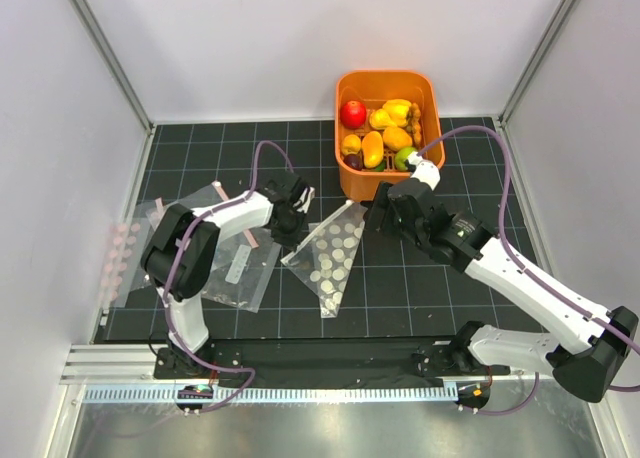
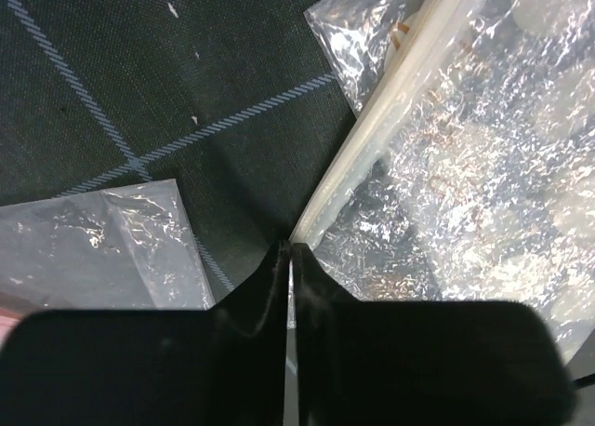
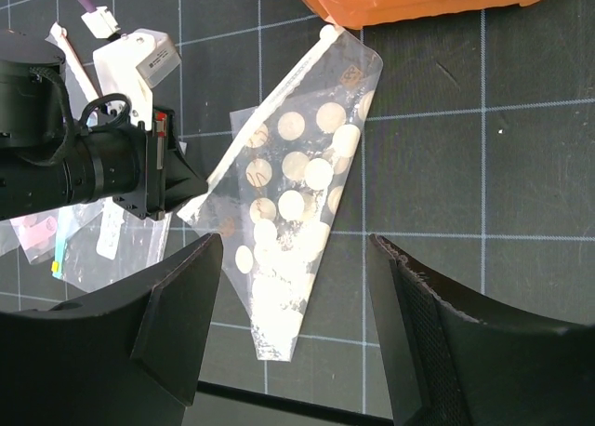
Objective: Place the food in the zip-top bag and seal the zipper
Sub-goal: Pick up the zipper food storage bag at the center of the board.
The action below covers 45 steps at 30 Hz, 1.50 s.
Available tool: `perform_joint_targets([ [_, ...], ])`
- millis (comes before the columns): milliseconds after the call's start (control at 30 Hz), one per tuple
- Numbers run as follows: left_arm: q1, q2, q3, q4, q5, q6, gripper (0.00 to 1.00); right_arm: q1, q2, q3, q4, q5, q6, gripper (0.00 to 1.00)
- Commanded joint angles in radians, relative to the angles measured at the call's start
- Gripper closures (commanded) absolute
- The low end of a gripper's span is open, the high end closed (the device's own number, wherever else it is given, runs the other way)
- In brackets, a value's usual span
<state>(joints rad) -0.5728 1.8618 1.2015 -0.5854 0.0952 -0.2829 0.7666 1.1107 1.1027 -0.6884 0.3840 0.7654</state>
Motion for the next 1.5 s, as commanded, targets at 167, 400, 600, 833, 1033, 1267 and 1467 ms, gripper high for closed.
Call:
perform_joint_targets([
  [167,-0.016,-0.06,-0.037,-0.024,0.029,-0.048,1.0,0.003,-0.012,0.019,0.039,-0.005,-0.031,0.3],
  [400,-0.033,-0.271,-0.043,-0.019,0.135,-0.11,1.0,0.003,0.093,0.086,0.035,-0.072,-0.063,0.27],
  [600,-0.053,-0.332,-0.069,0.036,0.198,-0.162,1.0,0.003,0.192,0.086,0.026,-0.125,-0.037,0.23],
  [833,-0.07,-0.317,-0.152,0.143,0.213,-0.239,1.0,0.002,0.282,0.077,0.027,-0.113,0.067,0.08],
  [1033,-0.07,-0.36,-0.238,0.209,0.141,-0.263,0.08,0.002,0.267,-0.001,0.108,-0.074,0.124,0.07],
  [1267,-0.065,-0.267,-0.204,0.21,0.098,-0.226,0.0,0.005,0.349,-0.173,0.296,-0.094,0.164,0.27],
  [1467,-0.044,-0.257,-0.204,0.225,0.135,-0.225,0.0,0.003,0.442,-0.187,0.363,-0.102,0.17,0.16],
])
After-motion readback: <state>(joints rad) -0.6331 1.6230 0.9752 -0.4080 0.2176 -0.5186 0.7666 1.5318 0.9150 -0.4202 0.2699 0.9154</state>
